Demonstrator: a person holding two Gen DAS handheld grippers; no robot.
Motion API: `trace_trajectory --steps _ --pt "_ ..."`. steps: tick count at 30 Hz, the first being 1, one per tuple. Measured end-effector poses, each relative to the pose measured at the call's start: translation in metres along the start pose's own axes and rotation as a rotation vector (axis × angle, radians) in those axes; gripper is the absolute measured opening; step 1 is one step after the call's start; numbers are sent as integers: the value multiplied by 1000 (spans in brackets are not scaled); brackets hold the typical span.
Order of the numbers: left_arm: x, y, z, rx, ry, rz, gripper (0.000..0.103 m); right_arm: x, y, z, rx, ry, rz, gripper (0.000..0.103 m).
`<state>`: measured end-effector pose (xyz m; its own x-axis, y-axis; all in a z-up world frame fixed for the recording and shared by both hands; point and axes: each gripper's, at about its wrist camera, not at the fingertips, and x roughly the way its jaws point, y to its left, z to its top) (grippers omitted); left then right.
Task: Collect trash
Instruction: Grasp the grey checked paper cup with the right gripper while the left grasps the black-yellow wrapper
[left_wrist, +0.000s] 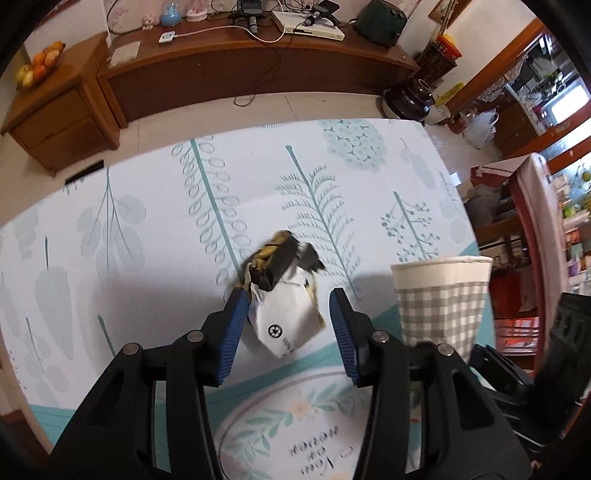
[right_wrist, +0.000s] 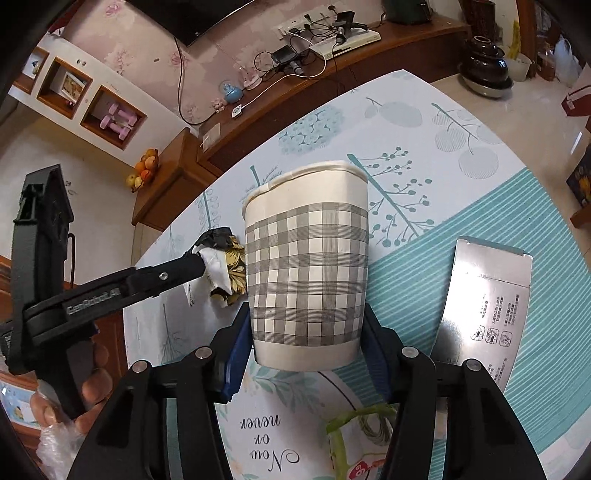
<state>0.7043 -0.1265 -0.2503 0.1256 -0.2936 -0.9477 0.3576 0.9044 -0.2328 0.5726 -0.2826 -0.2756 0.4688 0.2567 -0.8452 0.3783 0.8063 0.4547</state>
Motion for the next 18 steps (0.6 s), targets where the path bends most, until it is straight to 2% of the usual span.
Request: trace_trajectory --steps 5,10,18 --pt "23 -2 5 16 13 41 44 -1 -6 -3 21 0 10 54" --pt "28 -16 2 88 -36 77 42 4 -11 -7 28 6 9 54" --pt "15 -34 -11 134 -67 59 39 -1 -18 -17 38 -9 16 54"
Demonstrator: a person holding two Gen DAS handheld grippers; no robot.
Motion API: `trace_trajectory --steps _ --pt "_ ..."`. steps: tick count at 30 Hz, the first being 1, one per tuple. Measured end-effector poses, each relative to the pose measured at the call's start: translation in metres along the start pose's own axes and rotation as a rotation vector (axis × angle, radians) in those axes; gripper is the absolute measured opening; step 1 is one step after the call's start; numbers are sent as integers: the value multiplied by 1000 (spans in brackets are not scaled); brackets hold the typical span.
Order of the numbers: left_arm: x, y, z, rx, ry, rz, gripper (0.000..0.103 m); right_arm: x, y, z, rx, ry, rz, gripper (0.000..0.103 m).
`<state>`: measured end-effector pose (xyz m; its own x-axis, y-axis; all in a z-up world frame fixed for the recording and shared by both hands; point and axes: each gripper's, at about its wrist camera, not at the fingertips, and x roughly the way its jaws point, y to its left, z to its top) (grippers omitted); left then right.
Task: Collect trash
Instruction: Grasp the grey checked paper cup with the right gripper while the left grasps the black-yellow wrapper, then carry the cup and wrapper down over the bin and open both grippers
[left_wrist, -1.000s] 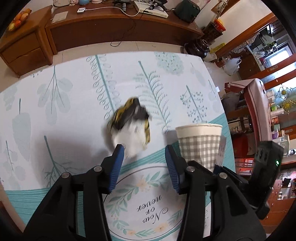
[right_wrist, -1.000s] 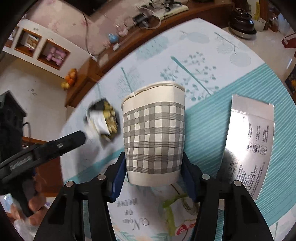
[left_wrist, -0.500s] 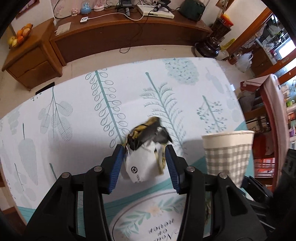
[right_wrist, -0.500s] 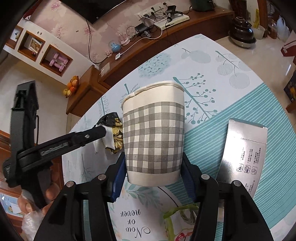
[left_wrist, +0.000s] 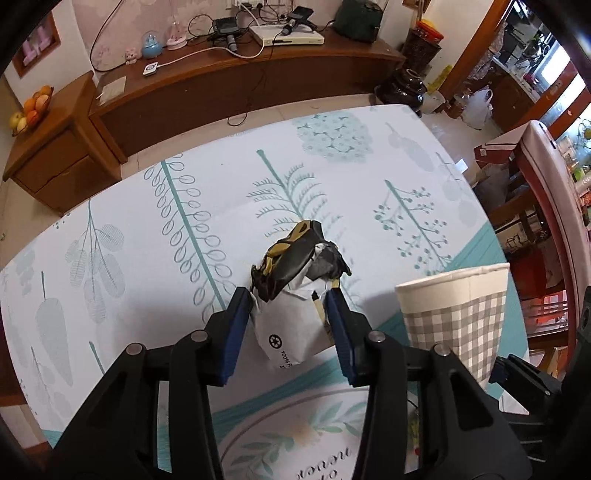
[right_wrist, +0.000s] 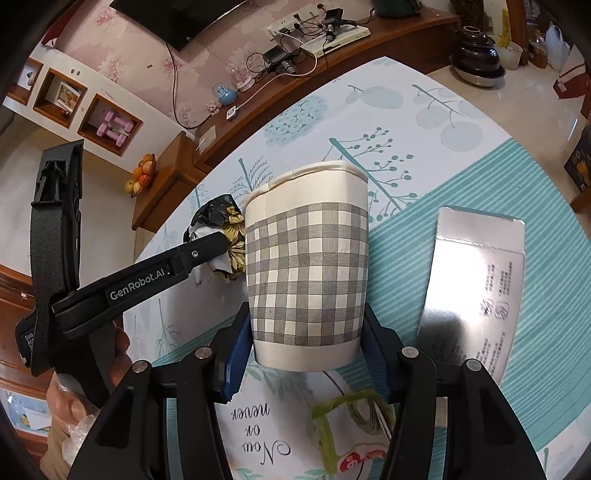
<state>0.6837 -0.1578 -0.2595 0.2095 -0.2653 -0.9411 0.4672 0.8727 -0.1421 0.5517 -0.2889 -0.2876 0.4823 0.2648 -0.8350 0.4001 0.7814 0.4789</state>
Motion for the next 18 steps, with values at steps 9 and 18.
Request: trace_trajectory --steps 9,18 --pt "-72 -13 -49 5 -35 -28 39 -46 10 -31 -25 -41 46 54" --pt "-168 -47 -152 -24 -51 -48 39 -143 14 -113 -116 -40 128 54"
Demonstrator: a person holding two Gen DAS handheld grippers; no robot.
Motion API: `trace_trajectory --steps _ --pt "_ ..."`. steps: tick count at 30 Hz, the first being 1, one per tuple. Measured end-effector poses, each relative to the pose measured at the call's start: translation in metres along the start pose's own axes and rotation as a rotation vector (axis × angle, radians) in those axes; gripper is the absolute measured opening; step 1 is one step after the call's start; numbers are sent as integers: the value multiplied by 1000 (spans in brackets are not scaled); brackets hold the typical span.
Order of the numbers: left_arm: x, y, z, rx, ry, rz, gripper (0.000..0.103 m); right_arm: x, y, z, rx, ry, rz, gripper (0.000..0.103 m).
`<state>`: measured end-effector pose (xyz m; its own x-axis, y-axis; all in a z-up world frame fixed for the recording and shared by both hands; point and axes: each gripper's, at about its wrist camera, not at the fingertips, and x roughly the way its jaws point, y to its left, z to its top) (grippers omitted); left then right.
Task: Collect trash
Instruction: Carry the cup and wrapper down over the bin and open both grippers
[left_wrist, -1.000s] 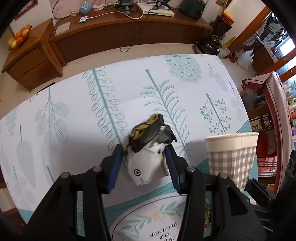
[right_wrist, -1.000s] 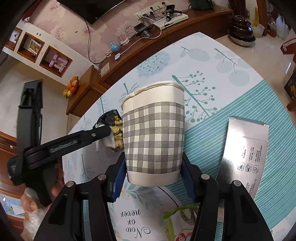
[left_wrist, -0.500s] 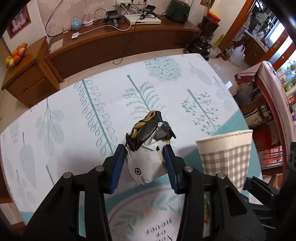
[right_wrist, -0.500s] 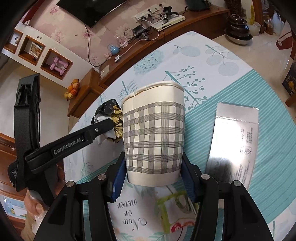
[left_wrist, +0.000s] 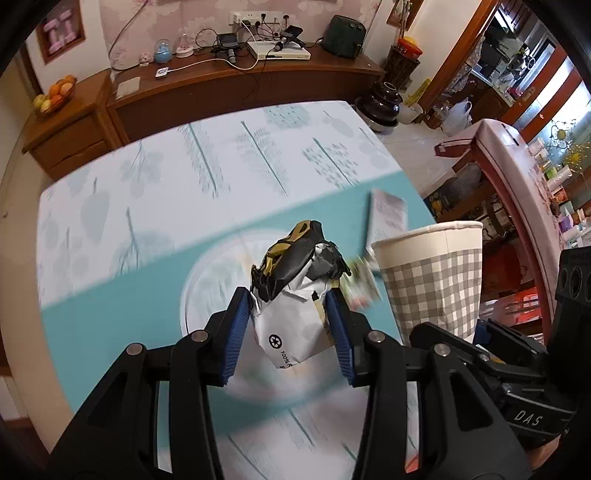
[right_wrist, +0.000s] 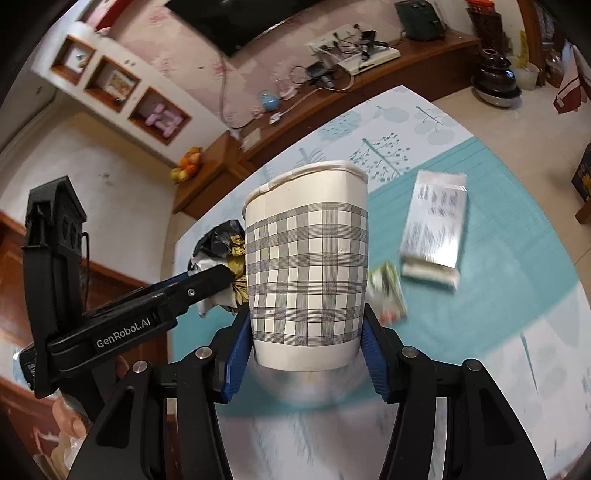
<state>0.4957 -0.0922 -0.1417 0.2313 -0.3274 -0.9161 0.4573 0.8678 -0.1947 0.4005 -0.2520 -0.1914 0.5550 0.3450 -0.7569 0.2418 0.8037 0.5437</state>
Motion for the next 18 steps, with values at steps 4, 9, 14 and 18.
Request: trace_trajectory --steps 4,9,14,18 --pt "-47 -29 -61 -33 -29 4 39 -49 2 -49 -62 25 33 54" --pt "-95 -67 -139 -82 -69 26 39 -109 -6 -115 -137 64 83 54" --pt "-131 -104 -220 -158 -94 46 39 -160 -19 -178 -219 122 144 54" --pt "-147 -130 -283 -217 -91 61 39 -186 -33 -227 -273 187 149 54"
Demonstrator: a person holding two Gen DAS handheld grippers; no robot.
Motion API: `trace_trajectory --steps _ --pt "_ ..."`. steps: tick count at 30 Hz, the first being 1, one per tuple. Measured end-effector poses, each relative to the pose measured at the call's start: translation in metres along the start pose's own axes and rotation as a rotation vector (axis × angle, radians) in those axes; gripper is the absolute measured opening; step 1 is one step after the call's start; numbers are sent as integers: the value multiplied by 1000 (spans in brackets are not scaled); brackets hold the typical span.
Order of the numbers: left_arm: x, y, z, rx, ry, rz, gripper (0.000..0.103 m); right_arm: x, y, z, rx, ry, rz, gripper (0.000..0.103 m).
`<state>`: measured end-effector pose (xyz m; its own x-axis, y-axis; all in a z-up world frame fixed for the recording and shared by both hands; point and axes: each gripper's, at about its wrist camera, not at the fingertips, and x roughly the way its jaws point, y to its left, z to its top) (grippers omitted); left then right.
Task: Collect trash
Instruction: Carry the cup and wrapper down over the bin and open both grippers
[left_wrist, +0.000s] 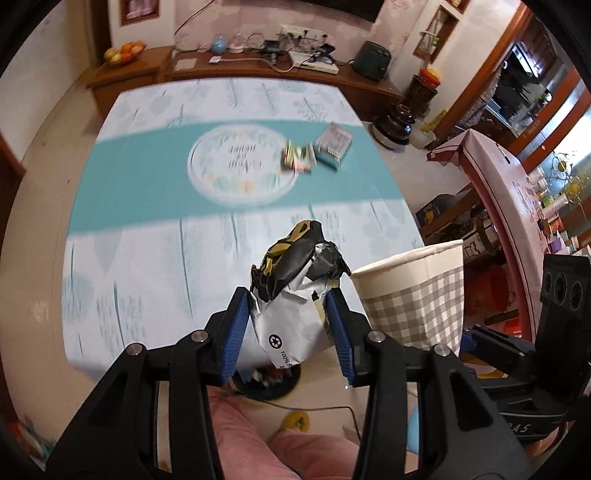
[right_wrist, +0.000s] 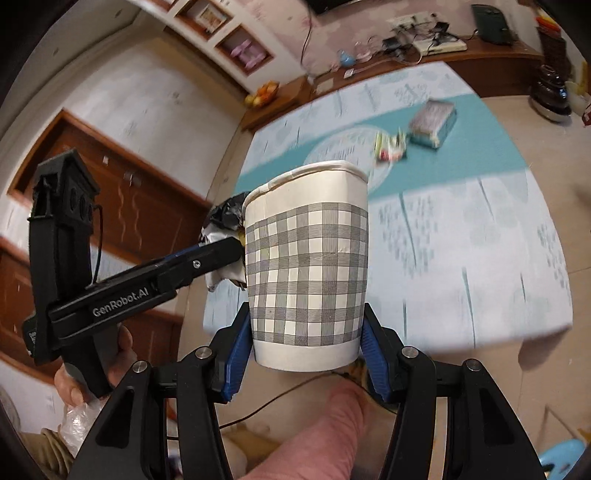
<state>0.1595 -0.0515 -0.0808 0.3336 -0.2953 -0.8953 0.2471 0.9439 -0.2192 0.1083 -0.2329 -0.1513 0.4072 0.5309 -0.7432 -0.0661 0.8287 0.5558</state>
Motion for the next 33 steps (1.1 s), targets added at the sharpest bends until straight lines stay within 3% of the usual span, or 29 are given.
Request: trace_trajectory --steps 7,15,33 --pt "-3 -12 -96 -15 80 30 40 -5 -15 -88 31 91 3 54" --pt "53 -3 -164 -13 148 75 40 35 -54 -170 83 177 -94 54" --pt "309 74 -272 -48 322 83 41 243 -210 -288 227 353 -284 56"
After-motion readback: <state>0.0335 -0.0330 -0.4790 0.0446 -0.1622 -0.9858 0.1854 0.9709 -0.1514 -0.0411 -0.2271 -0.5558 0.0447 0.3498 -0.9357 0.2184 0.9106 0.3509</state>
